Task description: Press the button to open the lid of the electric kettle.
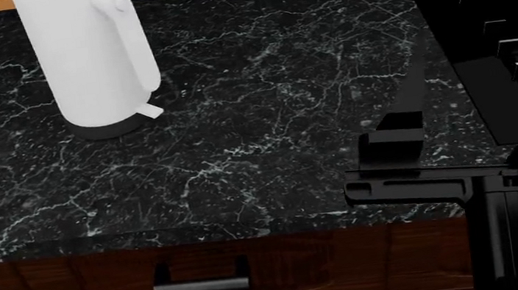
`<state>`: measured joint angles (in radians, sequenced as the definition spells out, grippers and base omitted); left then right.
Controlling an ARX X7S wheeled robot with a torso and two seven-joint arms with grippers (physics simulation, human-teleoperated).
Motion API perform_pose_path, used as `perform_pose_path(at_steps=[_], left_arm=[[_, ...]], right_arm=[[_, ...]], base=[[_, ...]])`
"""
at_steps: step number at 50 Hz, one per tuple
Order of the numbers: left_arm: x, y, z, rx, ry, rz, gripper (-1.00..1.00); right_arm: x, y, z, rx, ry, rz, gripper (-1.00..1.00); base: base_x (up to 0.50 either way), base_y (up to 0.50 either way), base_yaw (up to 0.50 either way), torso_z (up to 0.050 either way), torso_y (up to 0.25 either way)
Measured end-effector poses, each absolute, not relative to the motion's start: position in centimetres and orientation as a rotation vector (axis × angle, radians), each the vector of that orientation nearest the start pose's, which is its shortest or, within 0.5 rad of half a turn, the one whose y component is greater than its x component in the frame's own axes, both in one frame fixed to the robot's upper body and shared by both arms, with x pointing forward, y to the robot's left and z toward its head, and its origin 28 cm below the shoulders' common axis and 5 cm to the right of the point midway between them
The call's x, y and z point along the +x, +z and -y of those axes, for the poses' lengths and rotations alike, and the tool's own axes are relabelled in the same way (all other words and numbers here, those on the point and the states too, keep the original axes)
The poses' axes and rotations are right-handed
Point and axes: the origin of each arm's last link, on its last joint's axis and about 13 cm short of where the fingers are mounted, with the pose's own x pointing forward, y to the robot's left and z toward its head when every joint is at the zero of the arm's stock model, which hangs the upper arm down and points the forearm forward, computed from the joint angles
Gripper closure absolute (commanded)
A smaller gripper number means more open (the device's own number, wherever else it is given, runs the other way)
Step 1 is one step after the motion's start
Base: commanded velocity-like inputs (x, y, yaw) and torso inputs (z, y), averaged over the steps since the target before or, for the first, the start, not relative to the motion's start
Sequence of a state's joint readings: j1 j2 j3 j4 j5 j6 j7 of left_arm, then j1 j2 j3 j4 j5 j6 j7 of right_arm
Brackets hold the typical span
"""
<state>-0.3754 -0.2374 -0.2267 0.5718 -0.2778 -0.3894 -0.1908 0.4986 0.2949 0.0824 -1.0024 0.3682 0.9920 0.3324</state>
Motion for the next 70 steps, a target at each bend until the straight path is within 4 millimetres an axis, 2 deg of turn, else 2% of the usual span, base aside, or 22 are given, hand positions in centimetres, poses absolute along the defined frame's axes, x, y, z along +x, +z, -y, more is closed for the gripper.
perform_pose_path(at_steps=[10,34,40,48,49,59,70], left_arm=[[24.1,21.2,-28.8,-0.038,0.355,0.62,-1.0],[24.1,22.0,-29.8,-0.04,0.421,0.643,-1.0],[24.0,22.0,-30.0,-0.042,0.43,0.645,-1.0],[23.9,22.1,-30.4,-0.042,0.454,0.646,-1.0],[23.9,22.1,-30.4,-0.041,0.456,0.646,-1.0],[23.8,22.1,-30.6,-0.034,0.465,0.648,-1.0],[23.7,22.2,-30.7,-0.034,0.468,0.65,-1.0]], right_arm=[[19.6,24.6,12.4,-0.117,-0.132,0.523,-1.0],[19.5,25.3,12.1,-0.13,-0.082,0.545,-1.0],[19.6,25.5,12.0,-0.116,-0.069,0.523,-1.0],[19.8,27.4,11.7,-0.105,-0.007,0.459,-1.0],[19.9,27.7,11.5,-0.1,0.012,0.447,1.0],[19.5,31.0,9.6,-0.135,0.305,0.333,1.0],[19.1,31.8,8.4,-0.177,0.617,0.178,1.0]], base=[[0.29,0.41,0.0,0.0,0.0],[0.5,0.0,0.0,0.0,0.0],[0.04,0.0,0.0,0.0,0.0],[0.0,0.0,0.0,0.0,0.0],[0.0,0.0,0.0,0.0,0.0],[0.0,0.0,0.0,0.0,0.002],[0.0,0.0,0.0,0.0,0.0]])
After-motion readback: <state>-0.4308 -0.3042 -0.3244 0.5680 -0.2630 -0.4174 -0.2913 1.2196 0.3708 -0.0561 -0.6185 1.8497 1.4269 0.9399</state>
